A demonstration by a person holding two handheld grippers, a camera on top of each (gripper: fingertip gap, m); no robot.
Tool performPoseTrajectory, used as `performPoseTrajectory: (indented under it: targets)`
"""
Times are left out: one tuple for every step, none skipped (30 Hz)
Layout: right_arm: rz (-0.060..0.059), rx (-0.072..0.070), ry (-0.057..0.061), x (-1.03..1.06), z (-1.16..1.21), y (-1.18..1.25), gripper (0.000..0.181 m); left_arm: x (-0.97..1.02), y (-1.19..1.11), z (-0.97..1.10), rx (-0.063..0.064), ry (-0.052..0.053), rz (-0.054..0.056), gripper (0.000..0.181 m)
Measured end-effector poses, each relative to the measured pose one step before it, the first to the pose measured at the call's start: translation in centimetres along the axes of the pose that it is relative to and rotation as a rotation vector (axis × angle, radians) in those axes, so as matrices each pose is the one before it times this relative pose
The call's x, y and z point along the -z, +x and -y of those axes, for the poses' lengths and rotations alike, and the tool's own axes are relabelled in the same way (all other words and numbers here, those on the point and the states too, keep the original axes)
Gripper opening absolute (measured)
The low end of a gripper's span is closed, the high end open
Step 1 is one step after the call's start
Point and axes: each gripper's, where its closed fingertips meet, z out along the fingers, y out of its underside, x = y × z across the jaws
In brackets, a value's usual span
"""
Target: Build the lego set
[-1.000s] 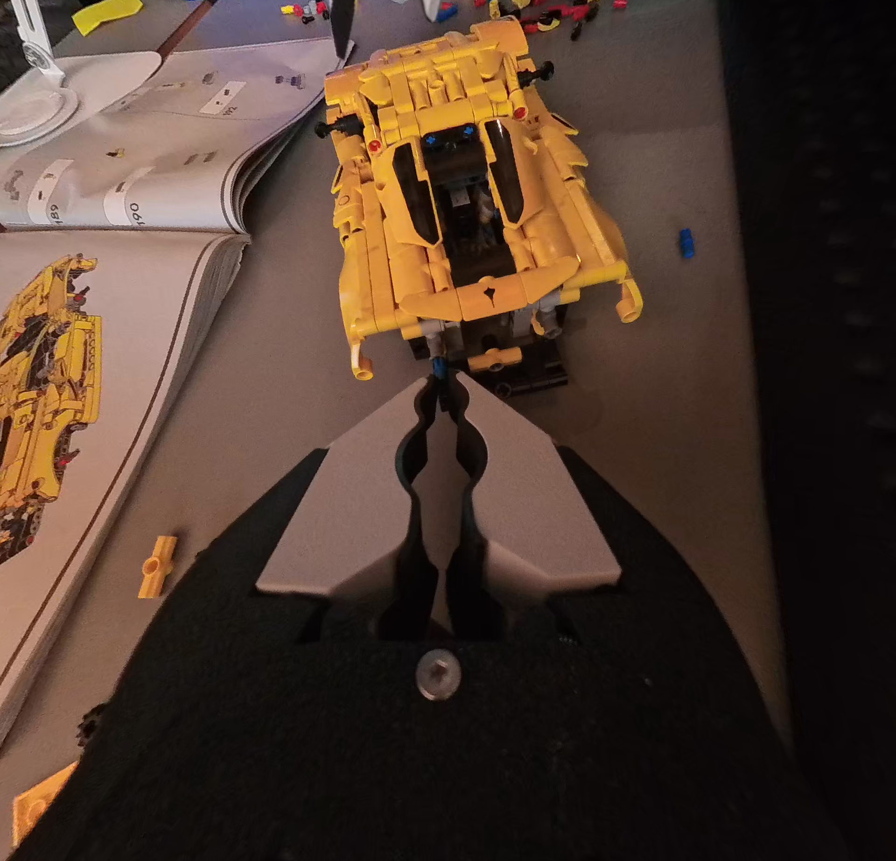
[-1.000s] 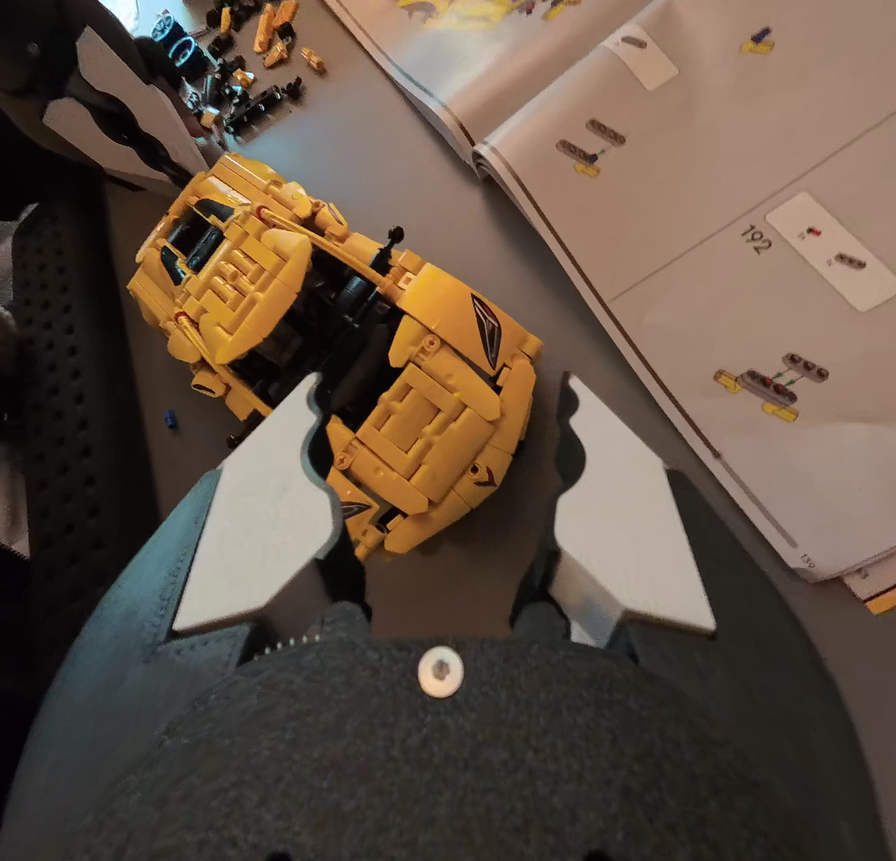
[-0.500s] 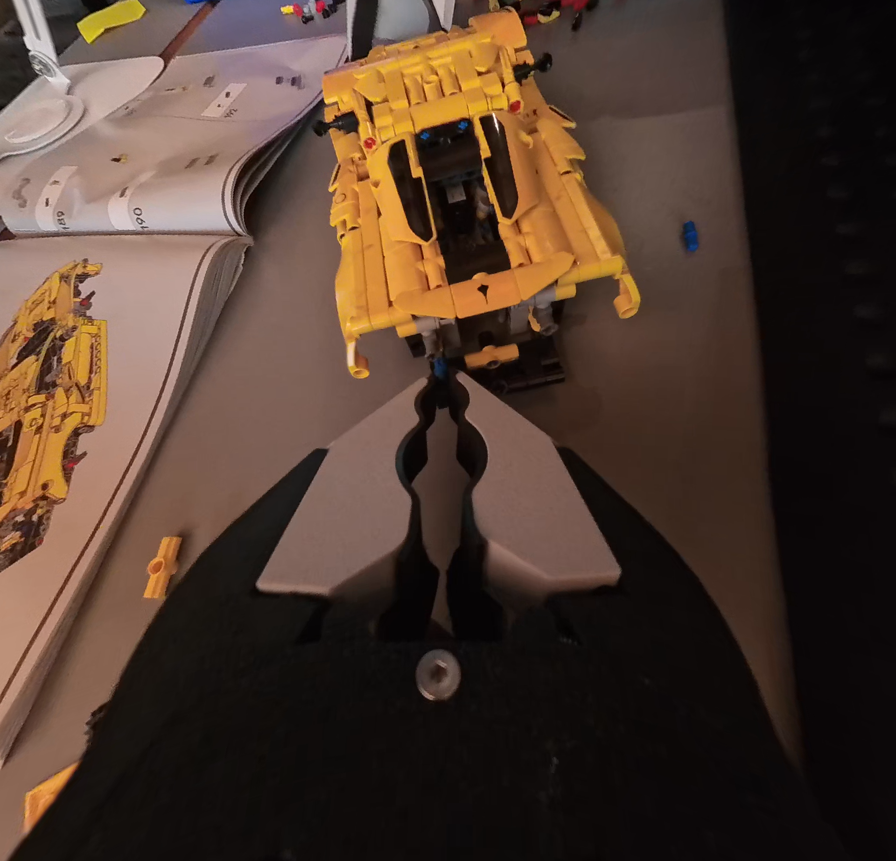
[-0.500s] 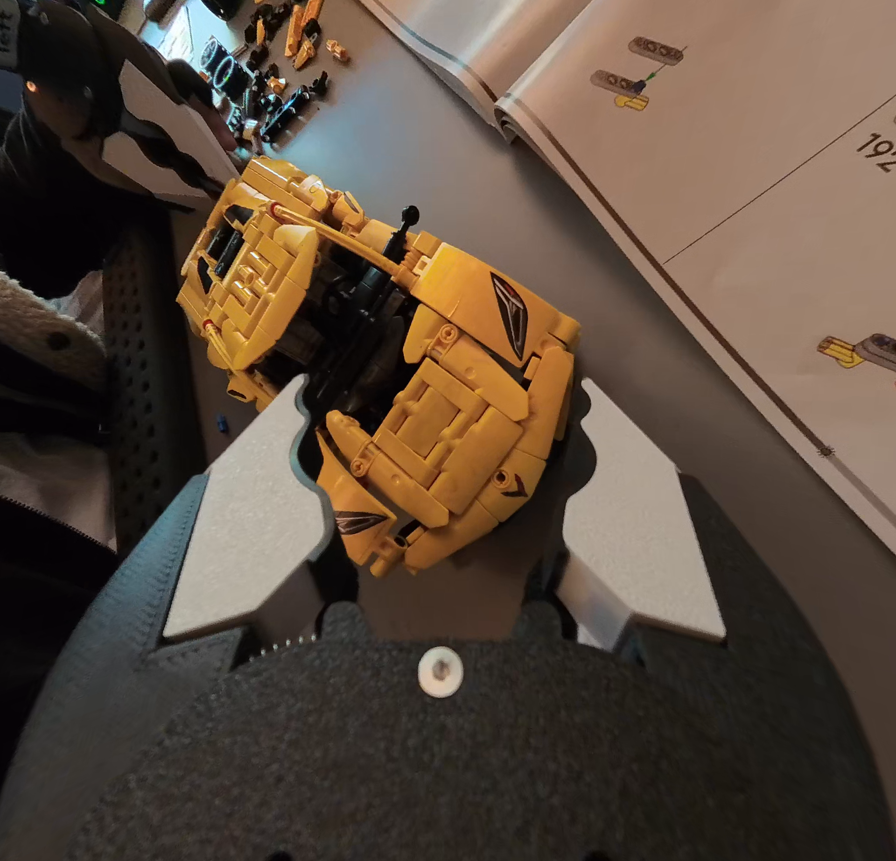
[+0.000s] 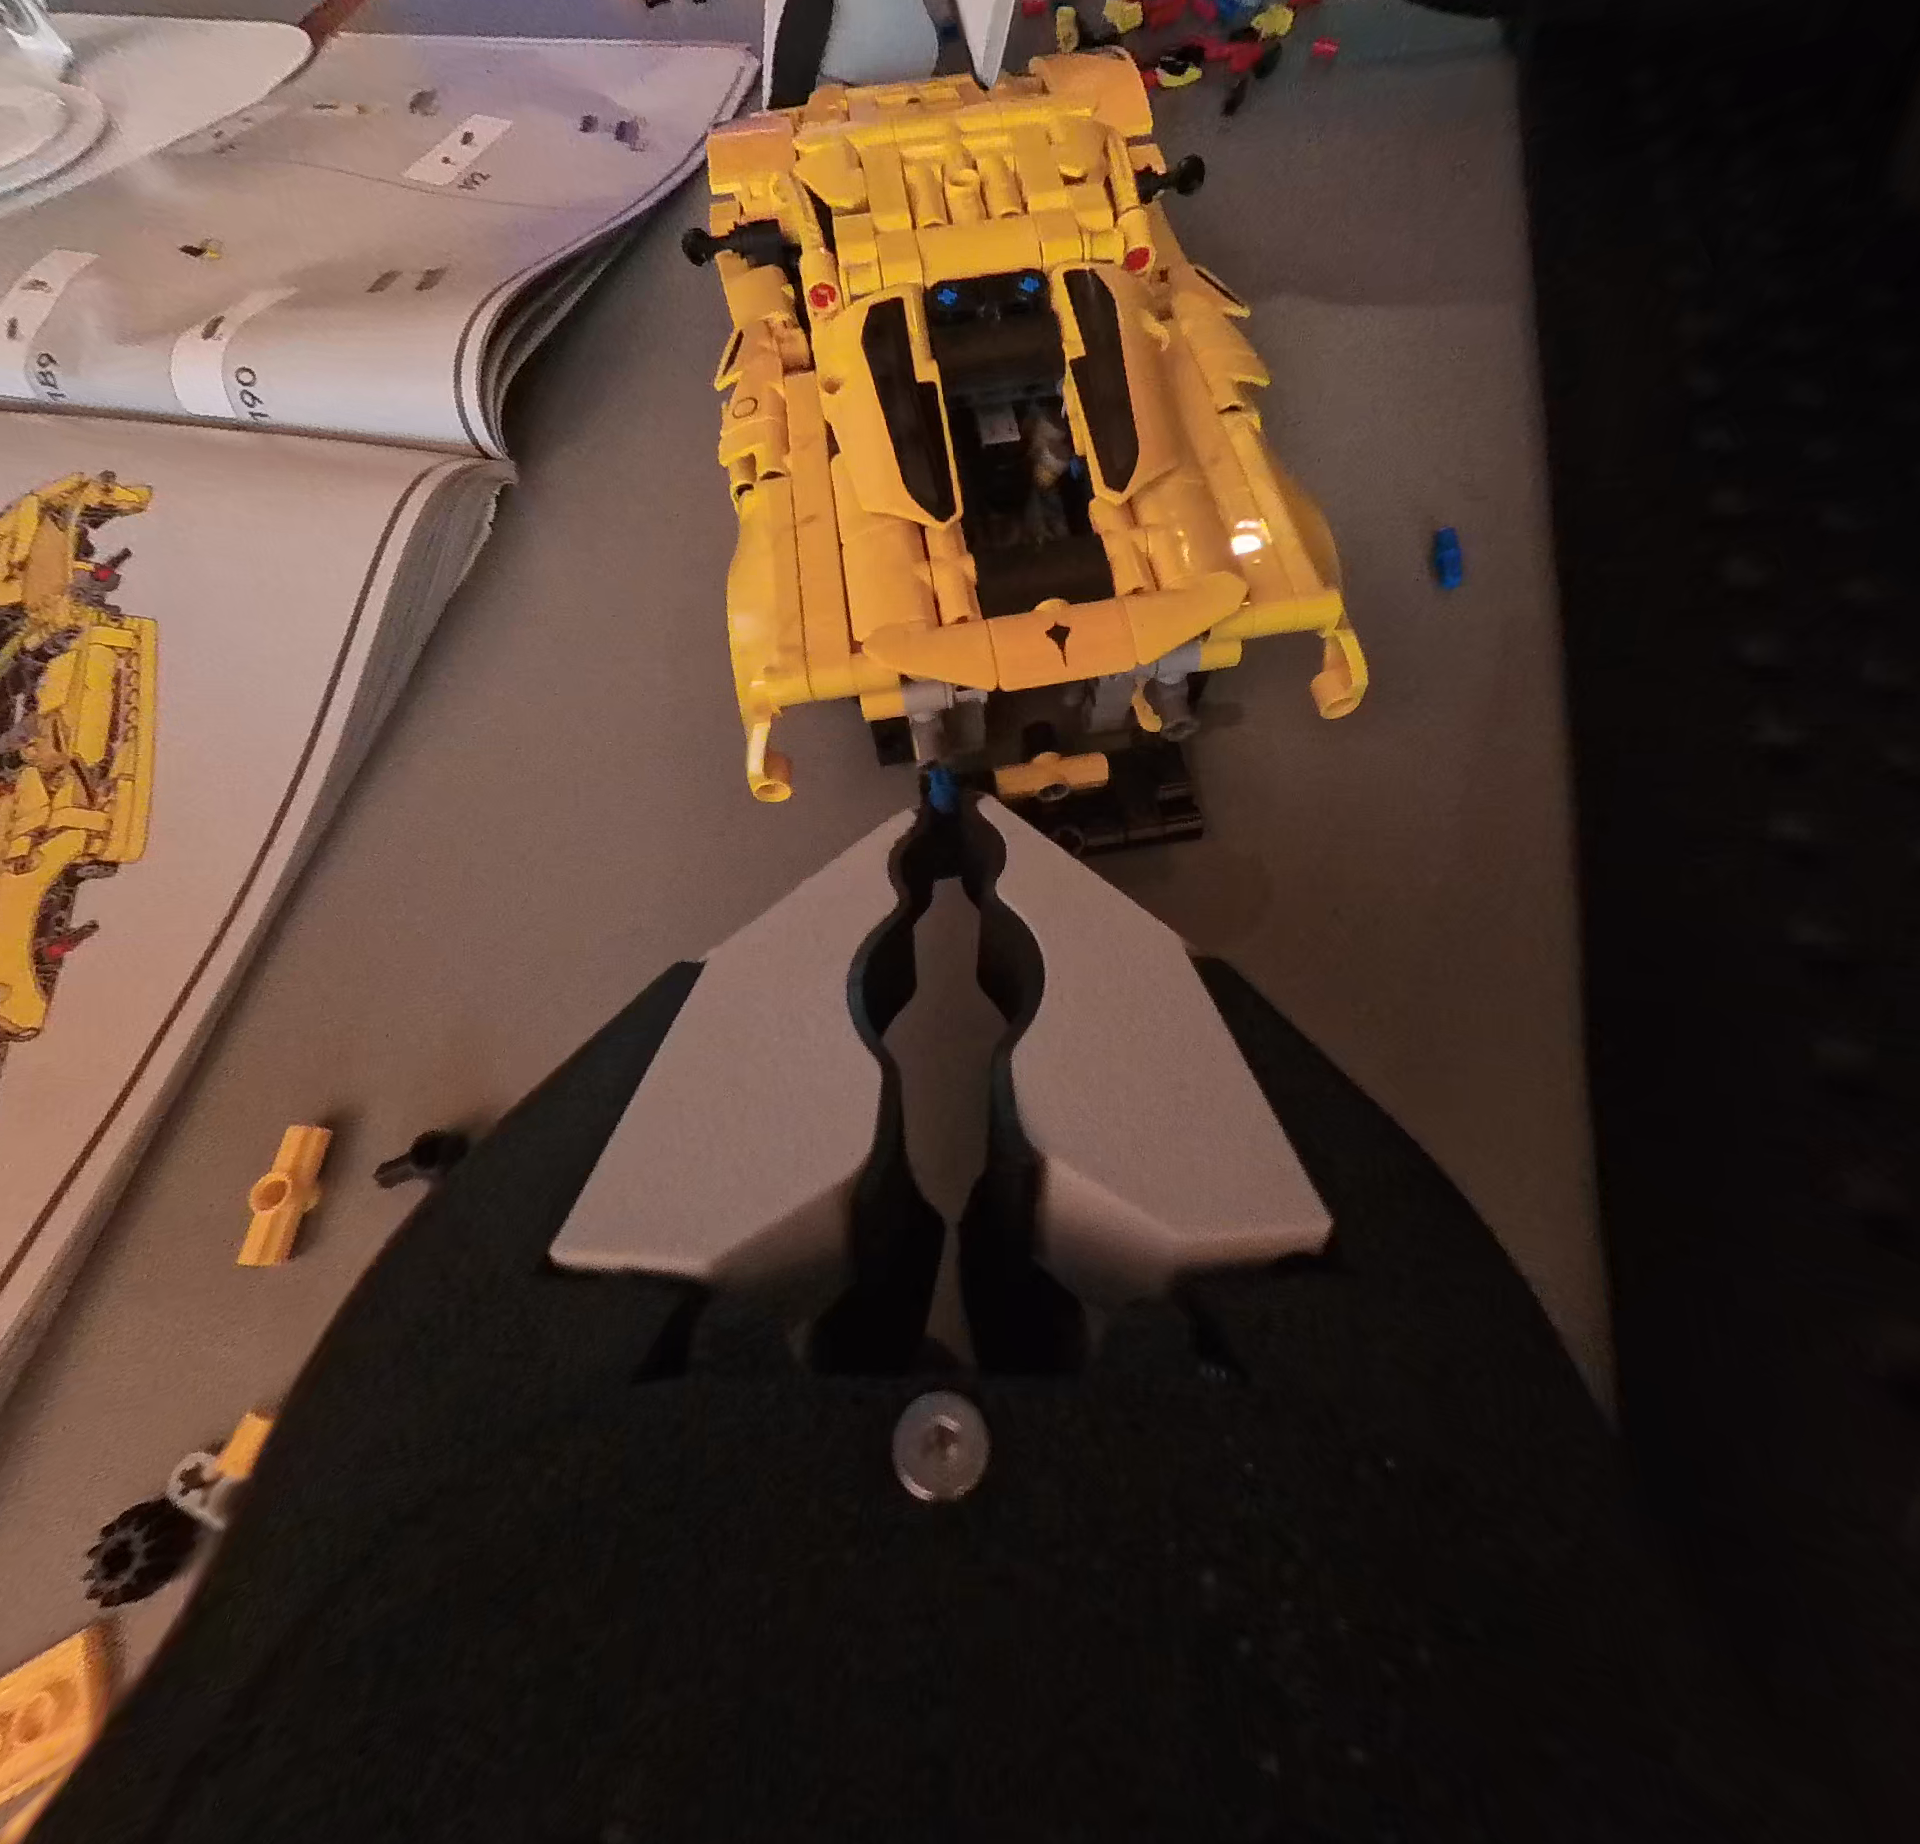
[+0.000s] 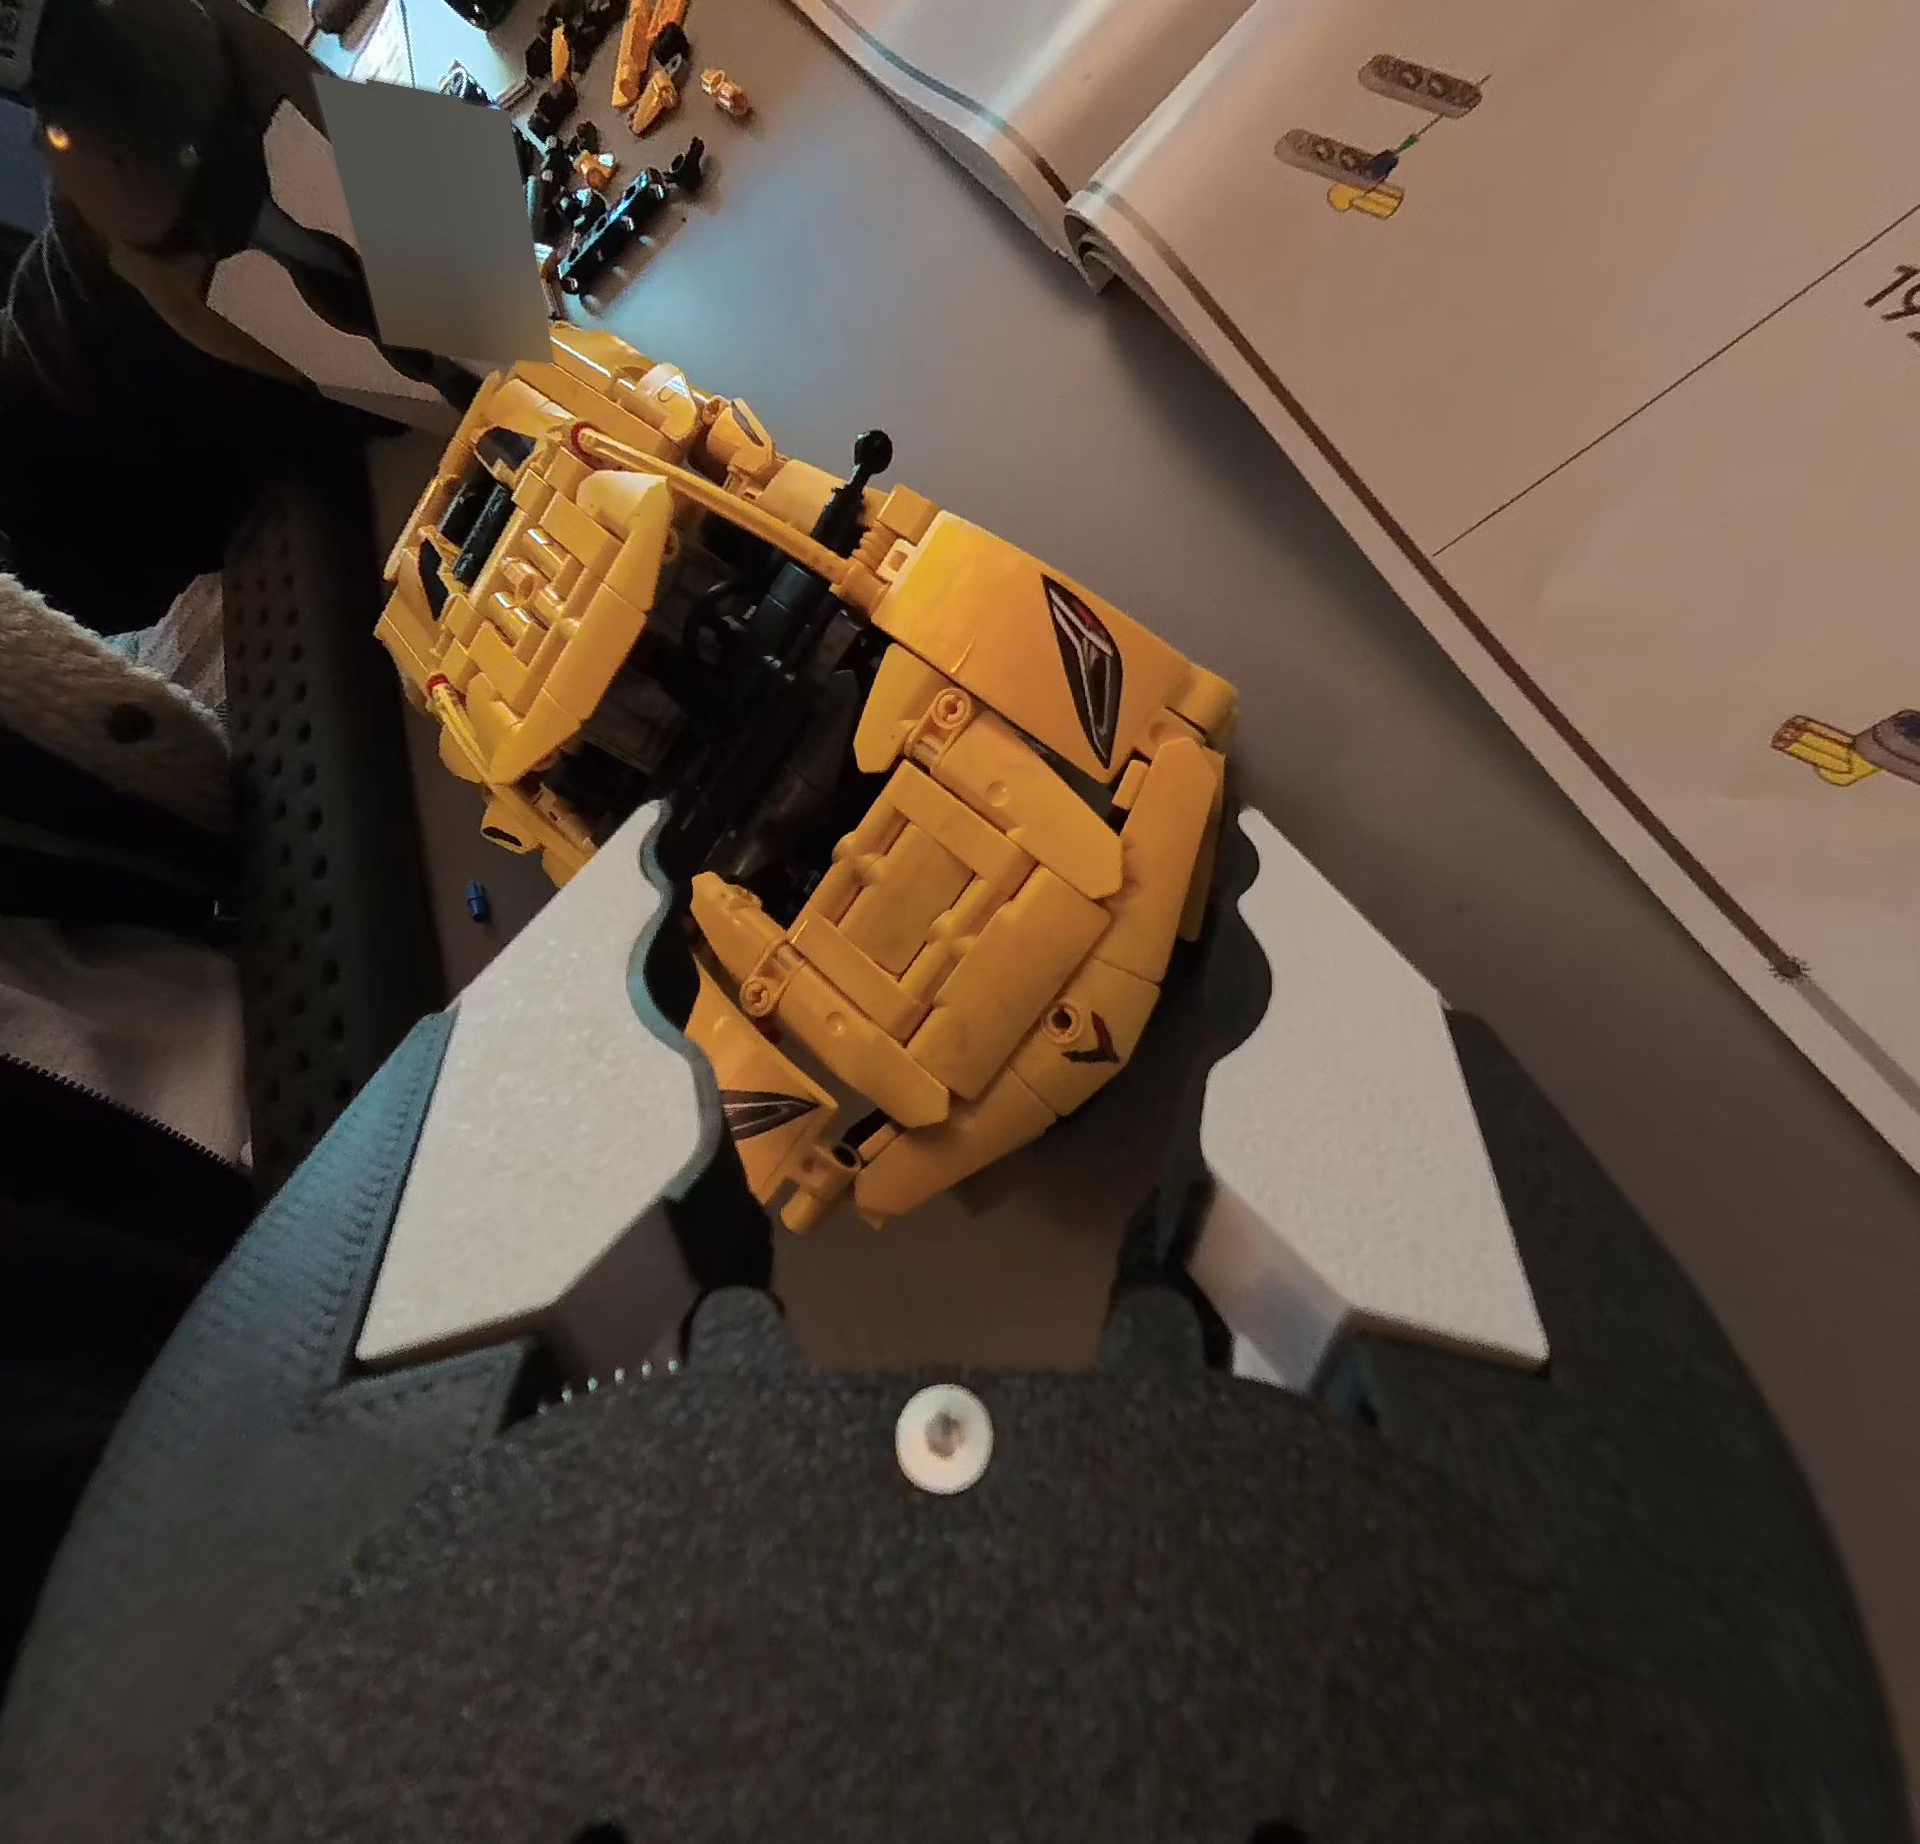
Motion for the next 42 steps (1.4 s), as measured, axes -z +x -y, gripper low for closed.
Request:
performPoseTrajectory:
  targets:
    - [-0.0006, 0.0007, -0.0016, -0.033, -0.019, 0.003, 0.099, 0.006, -0.081, 0.006, -0.0222, 0.0014, 0.0123, 0.004]
    - [0.0004, 0.0003, -0.0013, -0.024, -0.033, -0.002, 0.099, -0.024, -0.047, -0.028, -0.0311, -0.0005, 0.0155, 0.004]
    - [0.0009, 0.0003, -0.0008, -0.019, -0.036, 0.009, 0.099, -0.023, 0.0, -0.021, -0.0457, 0.0004, 0.0176, 0.004]
    - [0.0015, -0.0005, -0.0004, -0.014, -0.04, 0.013, 0.099, -0.026, -0.024, -0.025, -0.0544, -0.0012, 0.0217, 0.004]
    - [0.0017, -0.0029, -0.0018, -0.018, -0.051, 0.027, 0.099, -0.023, -0.037, -0.023, -0.0511, -0.0043, 0.0218, 0.003]
    - [0.0013, -0.0031, -0.0016, -0.034, -0.044, 0.018, 0.099, -0.018, -0.048, 0.032, -0.0436, -0.0043, 0.018, 0.003]
    - [0.0002, -0.001, -0.0011, -0.012, -0.013, 0.029, 0.099, -0.024, -0.061, -0.008, -0.0404, -0.0073, 0.017, 0.003]
    - [-0.0011, 0.0, -0.0037, -0.023, -0.041, 0.027, 0.099, -0.041, -0.084, -0.029, -0.0429, -0.0093, 0.0208, 0.003]
    - [-0.0023, 0.0011, -0.003, -0.022, -0.024, 0.046, 0.098, -0.045, -0.091, -0.035, -0.0486, -0.0085, 0.0255, 0.004]
    - [-0.0031, 0.0026, -0.004, -0.015, -0.021, 0.029, 0.098, -0.043, -0.106, -0.027, -0.0507, -0.0084, 0.029, 0.004]
    - [-0.0021, 0.0018, -0.002, -0.018, -0.011, 0.021, 0.099, -0.043, -0.077, -0.013, -0.0445, -0.0069, 0.0258, 0.004]
    - [-0.0009, 0.0003, -0.0002, -0.037, 0.02, 0.034, 0.098, -0.029, -0.026, 0.001, -0.0409, -0.0046, 0.0187, 0.004]
    - [0.0013, -0.002, 0.0015, -0.065, 0.045, 0.049, 0.098, -0.007, -0.008, -0.005, -0.0391, -0.0021, 0.0129, 0.004]
    - [0.0041, -0.001, 0.0035, -0.085, 0.072, 0.068, 0.097, -0.013, -0.007, -0.031, -0.0266, 0.002, 0.0048, 0.004]
    - [0.0048, 0.0007, 0.007, -0.03, 0.122, 0.091, 0.096, -0.015, -0.006, -0.021, -0.0096, 0.007, -0.0051, 0.004]
    - [0.0152, -0.0085, 0.0112, -0.017, 0.145, 0.007, 0.095, -0.008, -0.007, 0.021, 0.0026, 0.0102, -0.0135, 0.004]
    - [0.0214, -0.0207, 0.0174, 0.026, 0.207, -0.03, 0.096, -0.017, -0.012, -0.005, 0.0061, 0.0092, -0.0169, 0.004]
    - [0.0201, -0.0257, 0.0149, 0.079, 0.186, -0.018, 0.096, -0.034, -0.025, -0.004, -0.0008, 0.0053, -0.0147, 0.004]
    - [0.0107, -0.0165, 0.0082, 0.063, 0.099, 0.049, 0.095, -0.044, -0.029, -0.008, -0.0087, 0.002, -0.0103, 0.004]
    - [-0.0042, -0.0035, 0.0048, 0.013, 0.033, 0.131, 0.093, -0.054, -0.009, 0.002, -0.0103, 0.001, -0.0082, 0.004]
    - [-0.0157, 0.0085, -0.001, -0.049, -0.007, 0.161, 0.09, -0.054, 0.012, 0.028, -0.0059, 0.0018, -0.0095, 0.004]
    - [-0.0181, 0.0157, -0.005, -0.124, -0.009, 0.067, 0.09, -0.04, 0.053, 0.059, -0.0005, 0.0027, -0.012, 0.004]
    - [-0.027, 0.0217, -0.0121, -0.153, -0.069, 0.079, 0.09, -0.023, 0.067, 0.101, -0.0007, 0.003, -0.0128, 0.004]
    - [-0.0311, 0.0241, -0.0192, -0.169, -0.084, 0.076, 0.09, -0.028, 0.079, 0.084, -0.0034, -0.0004, -0.0111, 0.004]
    - [-0.031, 0.018, -0.0188, -0.176, -0.047, 0.099, 0.09, -0.053, 0.054, 0.026, -0.003, -0.0056, -0.0071, 0.004]
    - [-0.0123, -0.0004, -0.0123, -0.073, 0.008, -0.048, 0.092, -0.016, -0.008, -0.011, 0.0012, -0.0093, -0.0014, 0.004]
    - [-0.0018, -0.0138, -0.01, 0.036, -0.028, 0.024, 0.091, -0.017, -0.046, -0.053, 0.0068, -0.0123, 0.0063, 0.004]
    - [0.0, -0.016, -0.0065, 0.111, -0.067, 0.058, 0.089, -0.031, -0.061, -0.044, 0.0089, -0.0136, 0.0137, 0.004]
    - [0.0021, -0.021, 0.0096, 0.095, 0.006, 0.097, 0.086, -0.04, -0.108, -0.091, 0.0099, -0.0159, 0.022, 0.003]
    - [0.0012, -0.0331, 0.0137, 0.132, 0.01, 0.147, 0.082, -0.093, -0.163, -0.152, 0.0124, -0.0205, 0.0302, 0.003]
    - [0.0032, -0.0262, 0.0119, 0.134, -0.02, 0.112, 0.079, -0.14, -0.06, -0.114, 0.0098, -0.0168, 0.0263, 0.003]
    - [0.0069, -0.0083, 0.0096, 0.027, -0.028, -0.036, 0.077, -0.12, 0.085, -0.014, 0.0039, -0.0054, 0.0127, 0.003]
    - [-0.0013, -0.0011, 0.006, 0.0, -0.012, -0.003, 0.077, -0.016, 0.148, 0.123, -0.0009, 0.0094, -0.0029, 0.003]
    - [-0.0015, 0.0012, 0.0001, -0.002, 0.0, -0.011, 0.077, 0.055, 0.178, 0.176, -0.0006, 0.0193, -0.0142, 0.003]
    - [-0.0043, 0.0028, -0.0039, -0.028, -0.003, -0.011, 0.077, 0.012, 0.117, 0.117, 0.0068, 0.0145, -0.0127, 0.003]
    - [-0.0067, 0.0022, -0.0044, -0.038, 0.001, -0.008, 0.077, -0.031, 0.043, 0.044, 0.0103, 0.005, -0.0057, 0.003]
    - [-0.0041, -0.0011, -0.0003, -0.025, 0.021, -0.017, 0.078, -0.026, 0.017, 0.027, 0.0032, 0.0001, -0.0017, 0.003]
    - [-0.0038, -0.0006, 0.0031, -0.022, 0.027, -0.009, 0.079, -0.012, 0.011, -0.007, -0.0045, -0.0049, 0.0023, 0.003]
    - [-0.0012, -0.0042, 0.0038, -0.009, 0.013, 0.006, 0.079, -0.032, -0.019, -0.004, -0.005, -0.0097, 0.0073, 0.003]
    - [-0.002, -0.0052, 0.0021, 0.002, 0.019, 0.002, 0.079, -0.036, -0.03, -0.023, 0.0011, -0.0102, 0.0084, 0.003]
    - [-0.0024, -0.0023, -0.0005, -0.02, 0.004, -0.001, 0.079, -0.031, -0.058, -0.039, 0.0118, -0.0115, 0.0085, 0.003]
    - [-0.0032, -0.0028, -0.0012, 0.018, 0.002, 0.019, 0.079, -0.055, -0.106, -0.075, 0.0195, -0.0142, 0.012, 0.003]
